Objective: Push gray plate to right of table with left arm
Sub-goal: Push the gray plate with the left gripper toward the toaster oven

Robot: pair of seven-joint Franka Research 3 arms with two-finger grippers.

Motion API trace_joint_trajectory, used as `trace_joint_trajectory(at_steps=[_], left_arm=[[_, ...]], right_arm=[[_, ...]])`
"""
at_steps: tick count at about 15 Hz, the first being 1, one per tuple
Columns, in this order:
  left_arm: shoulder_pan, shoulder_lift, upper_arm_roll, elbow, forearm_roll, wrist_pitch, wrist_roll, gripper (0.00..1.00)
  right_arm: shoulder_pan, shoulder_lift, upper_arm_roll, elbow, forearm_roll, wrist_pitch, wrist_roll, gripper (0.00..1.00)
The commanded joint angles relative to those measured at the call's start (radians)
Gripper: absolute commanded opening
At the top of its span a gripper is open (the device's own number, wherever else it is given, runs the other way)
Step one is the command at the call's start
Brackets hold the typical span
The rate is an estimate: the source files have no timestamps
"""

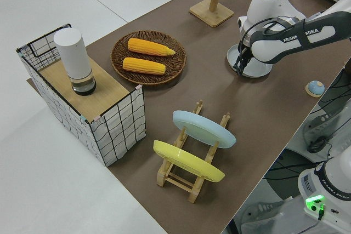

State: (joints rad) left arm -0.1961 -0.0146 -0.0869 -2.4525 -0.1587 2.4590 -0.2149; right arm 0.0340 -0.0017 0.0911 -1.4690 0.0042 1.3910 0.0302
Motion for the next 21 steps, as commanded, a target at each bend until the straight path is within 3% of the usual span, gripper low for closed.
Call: trace_joint_trajectory(at_steps=[1,13,21], left_arm=[[-0.124,0.087,0.009,0.068,-0.016,0.023,-0.151,0.00],[-0.374,0.258,0.009,0.288,-0.005,0.021,-0.498,0.00],[-0.516,0.333,0.009,0.423,0.001,0.005,-0.672,0.00]], right_arm=[[-0.011,-0.008,0.006,-0.001,0.008,-0.012,-0.001,0.983],[-0.011,-0.008,0.006,0.001,0.008,-0.012,-0.003,0.983],[-0.011,-0.008,0.006,0.001,0.008,-0.012,-0.003,0.983]])
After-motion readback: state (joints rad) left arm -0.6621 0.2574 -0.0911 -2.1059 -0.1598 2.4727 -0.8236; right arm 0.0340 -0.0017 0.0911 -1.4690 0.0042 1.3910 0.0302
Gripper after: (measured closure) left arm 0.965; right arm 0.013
